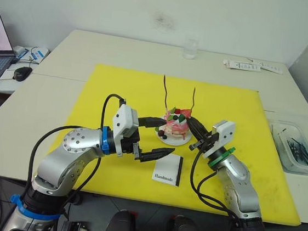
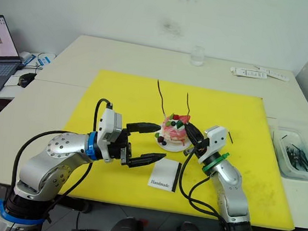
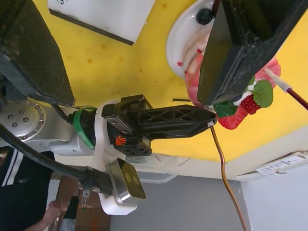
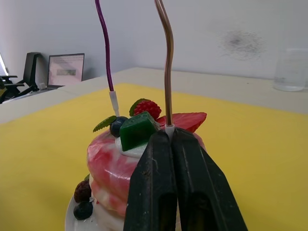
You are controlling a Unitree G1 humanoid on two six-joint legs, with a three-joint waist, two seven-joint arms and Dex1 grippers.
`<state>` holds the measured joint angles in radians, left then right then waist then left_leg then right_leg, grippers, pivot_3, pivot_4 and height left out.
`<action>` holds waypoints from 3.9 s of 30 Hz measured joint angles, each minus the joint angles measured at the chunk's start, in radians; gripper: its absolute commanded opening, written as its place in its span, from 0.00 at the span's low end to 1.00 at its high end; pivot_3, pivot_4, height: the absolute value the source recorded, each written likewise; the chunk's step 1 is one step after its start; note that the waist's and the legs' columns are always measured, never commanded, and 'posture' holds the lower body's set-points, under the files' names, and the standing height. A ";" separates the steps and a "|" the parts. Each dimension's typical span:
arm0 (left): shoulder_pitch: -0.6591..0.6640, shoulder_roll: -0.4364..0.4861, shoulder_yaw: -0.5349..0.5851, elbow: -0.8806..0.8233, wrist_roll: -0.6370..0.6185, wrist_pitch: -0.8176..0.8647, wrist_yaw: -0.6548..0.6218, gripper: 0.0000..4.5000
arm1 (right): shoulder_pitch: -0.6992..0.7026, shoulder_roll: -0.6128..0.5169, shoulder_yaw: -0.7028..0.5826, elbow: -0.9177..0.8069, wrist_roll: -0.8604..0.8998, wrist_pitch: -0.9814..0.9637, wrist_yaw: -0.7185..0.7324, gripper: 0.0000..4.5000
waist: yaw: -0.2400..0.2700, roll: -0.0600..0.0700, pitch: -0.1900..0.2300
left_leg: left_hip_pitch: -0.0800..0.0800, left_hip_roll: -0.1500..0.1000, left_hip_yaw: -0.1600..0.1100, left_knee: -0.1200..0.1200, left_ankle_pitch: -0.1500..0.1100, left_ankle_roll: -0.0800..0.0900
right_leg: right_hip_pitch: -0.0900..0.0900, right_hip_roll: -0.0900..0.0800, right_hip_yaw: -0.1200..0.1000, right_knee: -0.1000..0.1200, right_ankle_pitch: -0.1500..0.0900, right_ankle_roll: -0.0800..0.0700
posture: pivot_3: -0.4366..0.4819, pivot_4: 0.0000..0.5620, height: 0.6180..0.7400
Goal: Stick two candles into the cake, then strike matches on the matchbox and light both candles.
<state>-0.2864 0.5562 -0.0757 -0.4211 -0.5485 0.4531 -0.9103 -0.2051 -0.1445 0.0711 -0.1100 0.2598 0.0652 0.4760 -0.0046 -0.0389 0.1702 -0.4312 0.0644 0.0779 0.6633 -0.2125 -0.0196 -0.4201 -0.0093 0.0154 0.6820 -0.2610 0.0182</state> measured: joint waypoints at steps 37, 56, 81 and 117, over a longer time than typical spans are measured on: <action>-0.088 0.078 0.235 0.147 -0.541 1.062 0.250 1.00 | 0.178 -0.635 -0.075 -0.453 0.078 0.422 0.238 0.11 | 0.002 -0.001 0.001 | 0.000 -0.003 0.002 0.000 0.000 0.001 | 0.000 -0.006 -0.001 -0.001 0.000 0.000 | 0.48 0.27 0.72; -0.168 -0.044 0.216 0.261 -0.539 1.154 0.372 1.00 | 0.099 -0.664 0.076 -0.452 0.043 0.574 0.312 0.02 | 0.001 -0.002 0.001 | 0.000 -0.002 0.002 -0.001 0.000 0.001 | 0.000 -0.005 -0.001 -0.001 0.000 0.000 | 0.48 0.27 0.72; -0.137 -0.072 0.140 0.245 -0.546 1.130 0.400 1.00 | 0.020 -0.646 0.238 -0.453 -0.006 0.647 0.349 0.02 | 0.002 -0.002 -0.001 | 0.000 -0.003 0.002 0.000 0.000 0.001 | 0.000 -0.009 -0.001 -0.001 0.000 0.000 | 0.48 0.27 0.72; -0.074 -0.086 0.105 0.217 -0.426 1.054 0.349 0.53 | -0.083 -0.503 0.376 -0.393 -0.073 0.616 0.358 0.00 | 0.004 -0.001 -0.008 | 0.000 -0.004 0.002 -0.001 0.000 0.001 | 0.000 -0.010 -0.002 -0.002 -0.003 -0.004 | 0.48 0.27 0.72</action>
<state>-0.3604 0.4700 0.0290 -0.2038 -0.9740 1.5075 -0.5610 -0.2886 -0.6477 0.4471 -0.5025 0.1868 0.6814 0.8343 -0.0011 -0.0403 0.1619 -0.4310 0.0604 0.0795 0.6625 -0.2123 -0.0189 -0.4197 -0.0192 0.0135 0.6803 -0.2639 0.0143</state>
